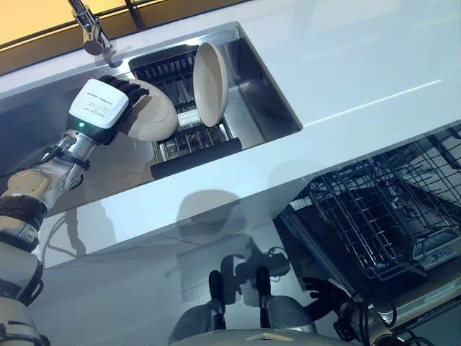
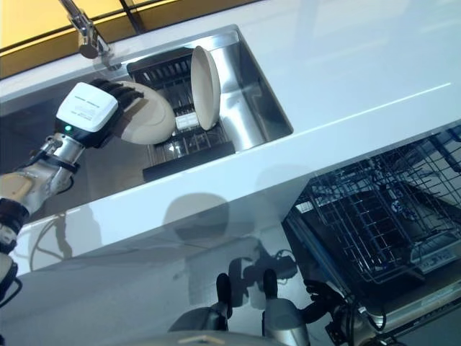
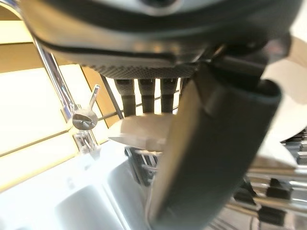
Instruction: Pick up plates and place into dishwasher.
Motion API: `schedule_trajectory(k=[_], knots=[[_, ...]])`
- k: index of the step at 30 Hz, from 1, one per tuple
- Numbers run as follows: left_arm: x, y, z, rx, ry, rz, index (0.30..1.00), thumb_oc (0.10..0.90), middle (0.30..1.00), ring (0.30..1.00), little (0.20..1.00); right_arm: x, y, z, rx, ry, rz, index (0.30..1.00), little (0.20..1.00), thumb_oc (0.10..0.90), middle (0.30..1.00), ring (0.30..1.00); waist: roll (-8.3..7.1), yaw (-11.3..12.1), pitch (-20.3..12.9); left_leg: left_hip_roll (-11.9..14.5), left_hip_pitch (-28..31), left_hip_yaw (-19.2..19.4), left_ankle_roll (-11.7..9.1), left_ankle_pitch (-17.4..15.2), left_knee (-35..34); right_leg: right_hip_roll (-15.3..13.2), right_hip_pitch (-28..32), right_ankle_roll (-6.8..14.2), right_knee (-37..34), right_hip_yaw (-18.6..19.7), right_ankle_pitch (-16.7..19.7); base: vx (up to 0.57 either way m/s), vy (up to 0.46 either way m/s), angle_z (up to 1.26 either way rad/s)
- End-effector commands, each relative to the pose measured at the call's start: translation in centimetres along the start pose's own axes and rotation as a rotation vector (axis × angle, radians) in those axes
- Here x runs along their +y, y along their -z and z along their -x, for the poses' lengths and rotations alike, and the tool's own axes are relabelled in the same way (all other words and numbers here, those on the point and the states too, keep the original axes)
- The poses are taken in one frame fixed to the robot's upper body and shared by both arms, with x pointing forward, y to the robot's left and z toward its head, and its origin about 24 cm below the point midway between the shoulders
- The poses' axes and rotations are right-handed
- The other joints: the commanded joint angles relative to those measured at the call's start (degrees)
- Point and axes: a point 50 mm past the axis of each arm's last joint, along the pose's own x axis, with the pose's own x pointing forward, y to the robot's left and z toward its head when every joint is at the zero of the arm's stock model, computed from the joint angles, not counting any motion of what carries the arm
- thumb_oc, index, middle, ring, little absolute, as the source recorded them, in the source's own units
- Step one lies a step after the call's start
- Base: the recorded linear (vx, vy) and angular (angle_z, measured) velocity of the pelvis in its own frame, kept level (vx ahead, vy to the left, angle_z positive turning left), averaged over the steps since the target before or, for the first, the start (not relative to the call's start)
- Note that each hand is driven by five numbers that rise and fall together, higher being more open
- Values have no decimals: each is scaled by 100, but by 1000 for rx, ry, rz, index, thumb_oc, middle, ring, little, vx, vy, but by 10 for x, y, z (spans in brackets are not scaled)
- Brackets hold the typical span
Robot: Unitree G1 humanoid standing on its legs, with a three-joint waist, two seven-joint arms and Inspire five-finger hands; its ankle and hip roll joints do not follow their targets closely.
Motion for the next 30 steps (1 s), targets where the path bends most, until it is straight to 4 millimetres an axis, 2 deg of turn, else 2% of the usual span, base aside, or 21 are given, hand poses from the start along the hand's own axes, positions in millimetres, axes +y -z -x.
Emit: schedule_trajectory(k=[1,12,30], knots=[[58,32,-48,166,-259,-2,300,100,300,300,200,-17,-14,2,-87,38,6,900,900,800,900,900,97,-153,-132,-412,-24,357,363,-797,39,162,-271,366,294,595,-340,-15,35,-7],[73,33,-58,185,-349,59,300,100,300,300,200,-18,-28,-1,-134,43,16,900,900,800,900,900,31,-108,-57,-403,-204,364,348,-758,39,170,-435,346,292,630,-311,-22,3,-7],[79,24,-54,203,-560,170,300,100,300,300,200,-10,-21,1,-143,52,7,900,900,800,900,900,-3,-110,-332,-423,117,282,317,-846,39,154,-71,338,225,529,-400,4,-9,0]])
